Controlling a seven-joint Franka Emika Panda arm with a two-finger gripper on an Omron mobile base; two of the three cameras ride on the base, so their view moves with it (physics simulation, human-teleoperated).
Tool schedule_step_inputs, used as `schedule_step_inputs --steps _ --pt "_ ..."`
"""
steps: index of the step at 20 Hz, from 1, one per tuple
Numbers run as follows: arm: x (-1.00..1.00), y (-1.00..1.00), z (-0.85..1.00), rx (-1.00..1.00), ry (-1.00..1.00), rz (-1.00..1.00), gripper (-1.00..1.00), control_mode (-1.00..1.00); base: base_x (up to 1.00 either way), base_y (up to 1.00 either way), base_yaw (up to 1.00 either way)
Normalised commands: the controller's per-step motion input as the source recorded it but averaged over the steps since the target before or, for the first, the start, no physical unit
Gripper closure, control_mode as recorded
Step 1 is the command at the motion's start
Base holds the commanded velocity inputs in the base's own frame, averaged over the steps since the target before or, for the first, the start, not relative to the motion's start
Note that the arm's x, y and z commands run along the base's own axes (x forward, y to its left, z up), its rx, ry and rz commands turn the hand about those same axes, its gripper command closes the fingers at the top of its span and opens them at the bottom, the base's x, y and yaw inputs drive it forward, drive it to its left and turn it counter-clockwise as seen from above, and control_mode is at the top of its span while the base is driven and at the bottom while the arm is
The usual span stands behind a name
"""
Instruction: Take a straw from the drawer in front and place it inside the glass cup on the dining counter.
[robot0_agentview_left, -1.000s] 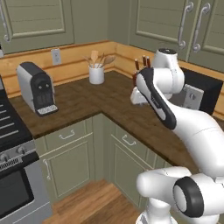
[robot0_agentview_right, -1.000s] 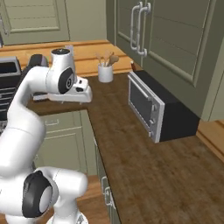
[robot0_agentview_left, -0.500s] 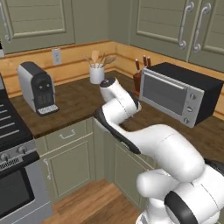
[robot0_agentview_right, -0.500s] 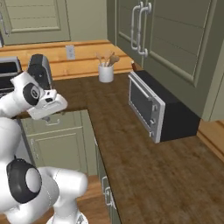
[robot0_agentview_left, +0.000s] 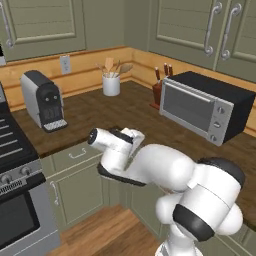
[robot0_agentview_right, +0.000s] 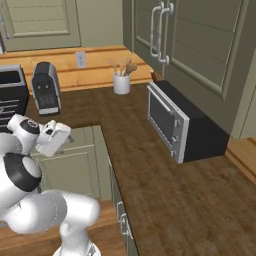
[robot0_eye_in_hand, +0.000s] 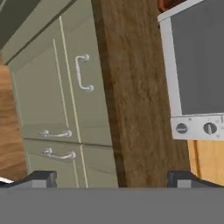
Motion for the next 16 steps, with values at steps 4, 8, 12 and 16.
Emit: schedule_step_inputs --steps 4,8,12,16 --pt "0.42 0.0 -0.59 -0.35 -0.02 0.0 -1.0 -1.0 0.0 0.0 0.0" --pt "0.17 -0.06 -0.64 -0.25 -0.07 -0.01 -1.0 -1.0 0.0 0.0 0.0" --pt "0.0 -0.17 -0.52 -0.19 -0.05 -0.07 -1.0 -1.0 0.0 0.0 0.0" --pt "0.07 -0.29 -0.36 -0.16 -0.07 -0.1 -1.0 -1.0 0.0 0.0 0.0"
